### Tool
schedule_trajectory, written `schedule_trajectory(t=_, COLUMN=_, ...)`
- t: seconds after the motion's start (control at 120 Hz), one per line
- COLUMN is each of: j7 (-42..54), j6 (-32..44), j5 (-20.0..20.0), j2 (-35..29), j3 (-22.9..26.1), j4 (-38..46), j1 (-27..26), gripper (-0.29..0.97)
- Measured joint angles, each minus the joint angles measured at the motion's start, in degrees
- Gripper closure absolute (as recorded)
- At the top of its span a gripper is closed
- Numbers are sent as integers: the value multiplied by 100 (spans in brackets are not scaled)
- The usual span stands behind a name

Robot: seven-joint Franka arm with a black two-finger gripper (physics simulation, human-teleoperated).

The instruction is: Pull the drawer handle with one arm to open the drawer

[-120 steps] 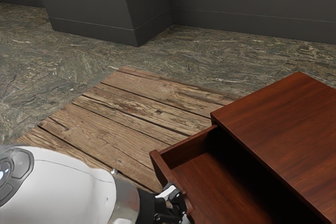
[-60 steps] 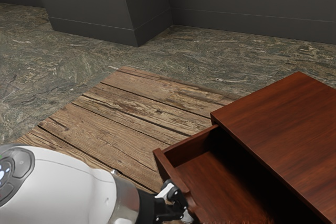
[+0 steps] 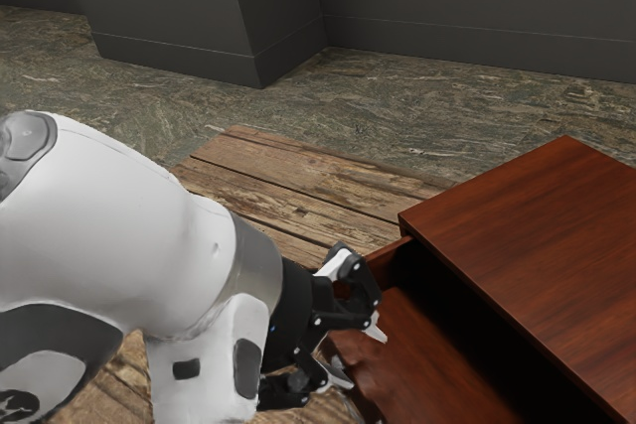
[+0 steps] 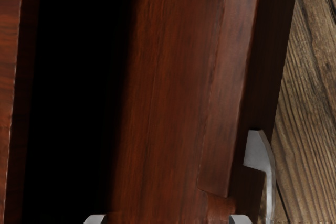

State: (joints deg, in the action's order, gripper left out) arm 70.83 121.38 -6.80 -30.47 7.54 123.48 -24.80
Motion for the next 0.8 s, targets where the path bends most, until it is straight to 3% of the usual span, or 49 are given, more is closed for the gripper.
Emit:
schedule_trajectory(t=0.133, j7=-1, j6=-1501, j5=97, j2=1089, j3=-655, j4=-2009, j1=107, gripper=25)
schedule_trajectory(t=0.308, j7=-90, j6=-2899, j5=150, j2=2443, j3=-1086, j4=-3670, j1=1152, gripper=11)
schedule_trajectory(t=0.467, j7=-328, j6=-3527, j5=228, j2=3179, j3=-1133, j4=-4355, j1=1804, gripper=5)
schedule_trajectory(t=0.642, j7=-624, j6=-3835, j5=510, j2=3217, j3=-1078, j4=-4423, j1=2282, gripper=2)
schedule_trajectory(t=0.8, j7=-824, j6=-3957, j5=617, j2=3217, j3=-1110, j4=-4427, j1=2308, gripper=1)
